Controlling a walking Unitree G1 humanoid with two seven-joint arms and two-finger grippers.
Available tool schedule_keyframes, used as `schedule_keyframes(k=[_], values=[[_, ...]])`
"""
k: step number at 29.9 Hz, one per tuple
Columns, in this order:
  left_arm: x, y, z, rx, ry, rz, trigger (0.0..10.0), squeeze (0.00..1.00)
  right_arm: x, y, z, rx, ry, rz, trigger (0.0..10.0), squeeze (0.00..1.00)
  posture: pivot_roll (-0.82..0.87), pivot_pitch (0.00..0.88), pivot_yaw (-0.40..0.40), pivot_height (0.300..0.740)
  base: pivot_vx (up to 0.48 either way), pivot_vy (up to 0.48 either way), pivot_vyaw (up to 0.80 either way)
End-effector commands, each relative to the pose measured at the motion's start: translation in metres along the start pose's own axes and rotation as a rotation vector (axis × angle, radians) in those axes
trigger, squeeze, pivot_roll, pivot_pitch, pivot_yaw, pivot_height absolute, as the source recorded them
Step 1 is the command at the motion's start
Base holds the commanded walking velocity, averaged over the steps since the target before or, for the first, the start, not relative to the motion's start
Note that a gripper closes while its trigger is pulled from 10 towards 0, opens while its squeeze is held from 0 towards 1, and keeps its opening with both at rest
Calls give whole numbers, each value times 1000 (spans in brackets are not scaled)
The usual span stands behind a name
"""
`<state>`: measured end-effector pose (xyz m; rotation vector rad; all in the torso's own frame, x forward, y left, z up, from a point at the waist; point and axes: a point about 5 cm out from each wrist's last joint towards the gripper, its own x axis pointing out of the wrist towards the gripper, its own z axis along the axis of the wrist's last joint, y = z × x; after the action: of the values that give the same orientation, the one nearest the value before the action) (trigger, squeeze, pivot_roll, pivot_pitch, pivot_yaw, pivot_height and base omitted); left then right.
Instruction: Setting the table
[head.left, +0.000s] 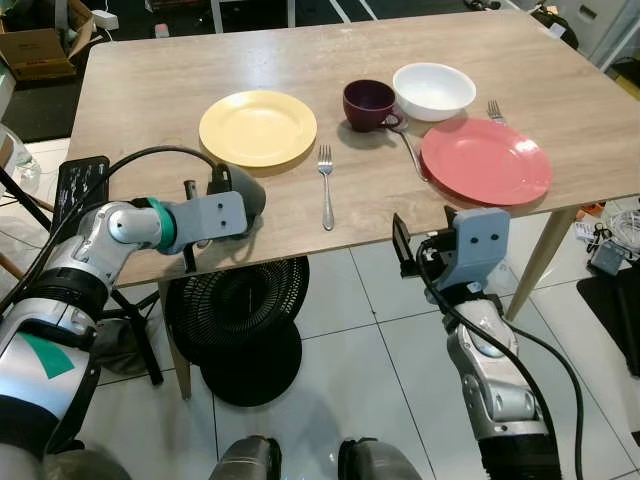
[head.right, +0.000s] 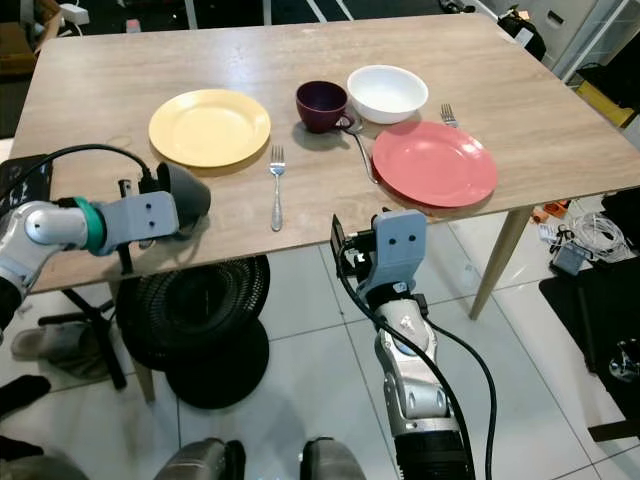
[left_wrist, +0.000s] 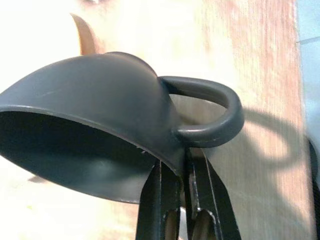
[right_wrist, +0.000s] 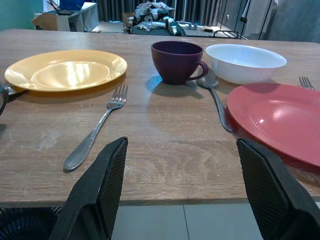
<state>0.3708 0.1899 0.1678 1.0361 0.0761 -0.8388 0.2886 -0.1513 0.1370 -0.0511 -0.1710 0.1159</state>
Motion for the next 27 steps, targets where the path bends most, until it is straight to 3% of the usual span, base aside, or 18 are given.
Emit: schedule_keyframes(k=[1,3,4,5,8,10,11,12,15,20,24,27], values=[[-1,10,10,28,-49,64,0,0,-1,-1,-4,1,18,-11,10000,0,9,38,62,740,0,0,0],[-1,14,14,36,-75,98,0,0,-1,-1,-4,1,18,-11,10000,0,12,38,60,740,0,0,0],[-1,20,22,34,-118,159,2431,0,-1,-1,-4,2,17,-12,10000,0,12,37,60,740,0,0,0],[-1,28,32,12,-173,236,10000,0,-1,-2,-3,2,15,-16,10000,0,12,36,63,740,0,0,0],[-3,40,48,-150,-290,402,10000,0,-1,-5,0,4,-2,-46,10000,0,10,36,67,740,0,0,0],[-3,39,49,-246,-323,440,10000,0,-2,-8,2,5,-10,-74,10000,0,7,37,69,740,0,0,0],[-3,39,49,-246,-323,440,10000,0,-2,-8,2,5,-10,-74,10000,0,7,37,69,740,0,0,0],[-2,33,50,-358,-351,474,10000,0,-4,-13,5,3,-21,-117,10000,0,4,39,69,740,0,0,0],[-1,15,50,-569,-373,522,10000,0,-8,-25,11,-2,-47,-201,10000,0,1,42,74,740,0,0,0],[-1,6,50,-623,-369,537,10000,0,-10,-29,14,-5,-59,-232,10000,0,1,42,74,740,0,0,0],[-11,-37,38,-673,-249,601,10000,0,-14,-38,23,-16,-88,-286,10000,0,2,39,75,740,0,0,0],[-20,-48,37,-631,-221,577,10000,0,-17,-38,22,-17,-85,-296,10000,0,11,38,69,740,0,0,0]])
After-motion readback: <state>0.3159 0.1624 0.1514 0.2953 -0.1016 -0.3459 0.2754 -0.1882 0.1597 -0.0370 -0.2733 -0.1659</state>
